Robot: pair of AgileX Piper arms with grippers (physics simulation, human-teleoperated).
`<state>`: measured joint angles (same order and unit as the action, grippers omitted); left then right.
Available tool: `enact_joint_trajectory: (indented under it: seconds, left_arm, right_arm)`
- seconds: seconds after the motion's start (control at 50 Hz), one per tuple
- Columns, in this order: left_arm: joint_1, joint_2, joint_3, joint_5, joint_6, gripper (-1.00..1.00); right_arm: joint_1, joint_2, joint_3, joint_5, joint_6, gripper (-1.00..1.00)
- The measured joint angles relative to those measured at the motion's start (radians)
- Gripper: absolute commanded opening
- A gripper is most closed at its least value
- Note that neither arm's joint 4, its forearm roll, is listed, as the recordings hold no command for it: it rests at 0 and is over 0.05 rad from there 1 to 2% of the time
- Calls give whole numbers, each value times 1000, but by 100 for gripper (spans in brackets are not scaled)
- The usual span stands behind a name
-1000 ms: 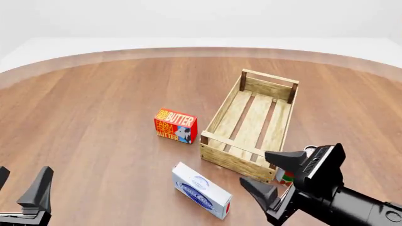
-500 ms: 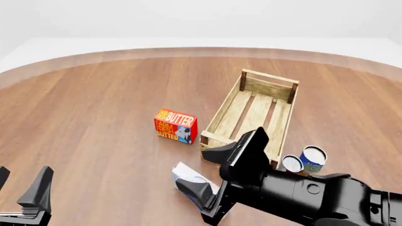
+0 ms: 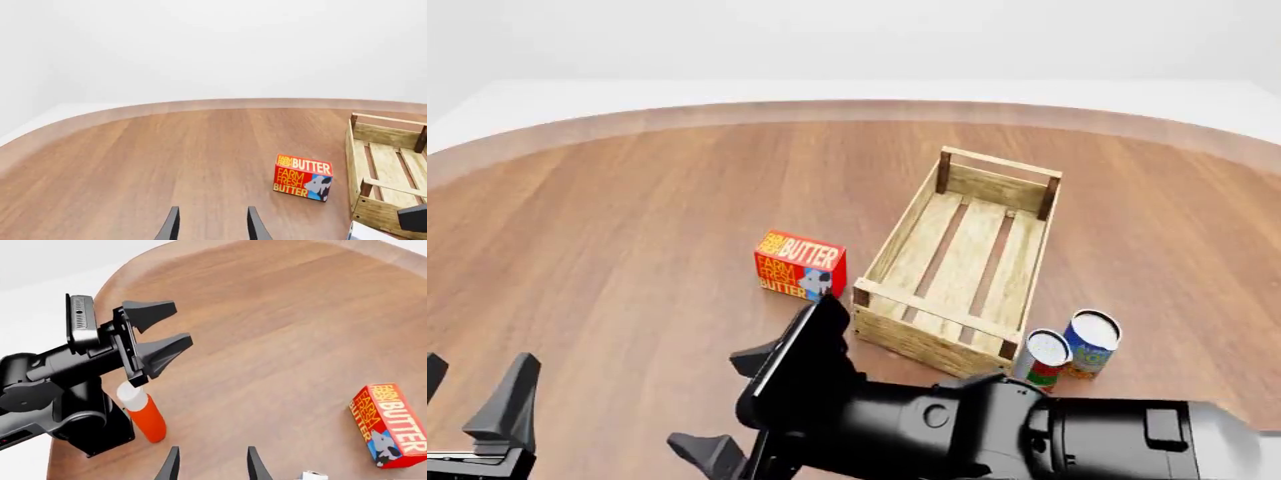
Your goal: Pick up the ketchup, and put it in the wooden tray.
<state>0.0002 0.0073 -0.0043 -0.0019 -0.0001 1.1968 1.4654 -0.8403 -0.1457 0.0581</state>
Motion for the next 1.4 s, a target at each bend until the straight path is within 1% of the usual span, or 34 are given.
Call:
enact_joint_trajectory:
  seconds: [0.18,0.82,1.12,1.4]
  left_arm:
    - [0,0,0,0,0,100]
    - [0,0,0,0,0,100]
    - [0,0,0,0,0,100]
    - [0,0,0,0,0,100]
  right_arm:
    - [42,71,-59,-1,-10,100]
    - [161,291,-216,-9,-51,100]
    - [200,358,-277,-1,-71,100]
    - [220,433,-314,-19,-85,100]
